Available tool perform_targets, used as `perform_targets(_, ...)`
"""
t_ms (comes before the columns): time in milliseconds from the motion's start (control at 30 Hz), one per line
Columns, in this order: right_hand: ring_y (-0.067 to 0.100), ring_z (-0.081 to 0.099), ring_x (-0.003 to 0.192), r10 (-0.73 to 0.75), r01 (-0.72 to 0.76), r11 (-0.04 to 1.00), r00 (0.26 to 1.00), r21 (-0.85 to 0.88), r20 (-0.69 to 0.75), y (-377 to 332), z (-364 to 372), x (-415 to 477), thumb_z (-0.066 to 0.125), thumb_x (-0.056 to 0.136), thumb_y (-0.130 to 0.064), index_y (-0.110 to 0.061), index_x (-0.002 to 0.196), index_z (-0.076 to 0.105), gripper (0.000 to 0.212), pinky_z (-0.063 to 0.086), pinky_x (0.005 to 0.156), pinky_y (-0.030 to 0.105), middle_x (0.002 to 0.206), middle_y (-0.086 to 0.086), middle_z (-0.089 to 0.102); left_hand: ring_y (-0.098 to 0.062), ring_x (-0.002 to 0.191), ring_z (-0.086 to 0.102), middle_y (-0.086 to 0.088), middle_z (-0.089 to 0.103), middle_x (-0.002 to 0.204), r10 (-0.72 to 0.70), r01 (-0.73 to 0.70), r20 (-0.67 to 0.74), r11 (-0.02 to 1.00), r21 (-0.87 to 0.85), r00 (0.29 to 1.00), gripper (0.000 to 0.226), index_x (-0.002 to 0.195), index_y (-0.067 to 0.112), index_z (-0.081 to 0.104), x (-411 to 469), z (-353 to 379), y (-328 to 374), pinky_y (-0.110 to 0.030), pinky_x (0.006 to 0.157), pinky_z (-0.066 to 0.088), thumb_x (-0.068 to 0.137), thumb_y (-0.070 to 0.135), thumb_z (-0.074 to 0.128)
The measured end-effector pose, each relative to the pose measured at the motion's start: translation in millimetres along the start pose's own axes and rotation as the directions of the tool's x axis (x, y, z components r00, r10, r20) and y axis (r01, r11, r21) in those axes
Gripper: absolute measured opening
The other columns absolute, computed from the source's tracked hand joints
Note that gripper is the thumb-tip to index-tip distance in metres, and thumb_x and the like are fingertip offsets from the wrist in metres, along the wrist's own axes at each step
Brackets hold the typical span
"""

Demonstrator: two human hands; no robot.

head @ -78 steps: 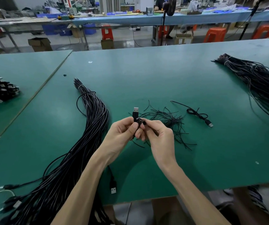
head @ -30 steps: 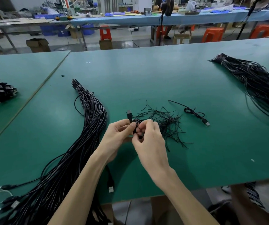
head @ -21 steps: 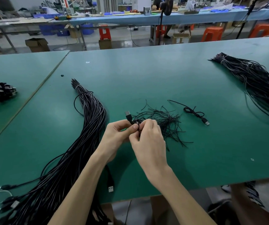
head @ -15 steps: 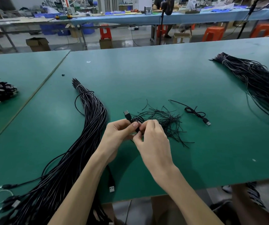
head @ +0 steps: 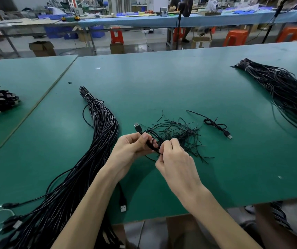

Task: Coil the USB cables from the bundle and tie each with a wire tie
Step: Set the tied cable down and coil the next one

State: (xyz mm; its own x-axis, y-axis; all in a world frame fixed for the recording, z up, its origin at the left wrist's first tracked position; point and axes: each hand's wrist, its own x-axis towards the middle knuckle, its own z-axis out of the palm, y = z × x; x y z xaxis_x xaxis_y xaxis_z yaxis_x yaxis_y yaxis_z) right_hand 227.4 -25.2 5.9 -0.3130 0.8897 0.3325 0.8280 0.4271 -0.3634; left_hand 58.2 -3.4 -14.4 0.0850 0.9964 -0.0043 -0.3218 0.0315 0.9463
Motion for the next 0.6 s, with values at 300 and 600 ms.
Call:
perform_targets(300, 0.012, 0.044, 0.075, -0.057, 0.057, 0.998, 0.997, 0.006, 0.044, 14, 1, -3, 0.057, 0.099, -0.013, -0.012, 0.104, 0.057, 0.005, 0.039, 0.057, 0.024, 0.096, -0.003, 0.042, -0.028, 0.086, 0.073, -0.025, 0.073, 0.091, -0.01, 0.008, 0.011, 0.989, 0.146, 1.0, 0.023, 0.092, -0.001, 0.074, -1, 3, -3, -0.034, 0.08, 0.061, 0.092, 0.022, 0.072)
perform_targets(600, 0.016, 0.046, 0.082, -0.149, 0.154, 0.985, 0.986, -0.078, 0.077, 6, -4, -5, 0.057, 0.101, -0.003, -0.007, 0.132, 0.062, 0.032, 0.044, 0.061, 0.027, 0.102, 0.003, 0.044, -0.024, 0.088, 0.07, -0.018, 0.072, 0.093, -0.023, 0.022, 0.014, 0.994, 0.106, 1.0, 0.023, 0.104, 0.003, 0.078, -2, 2, -2, -0.034, 0.082, 0.06, 0.092, 0.021, 0.072)
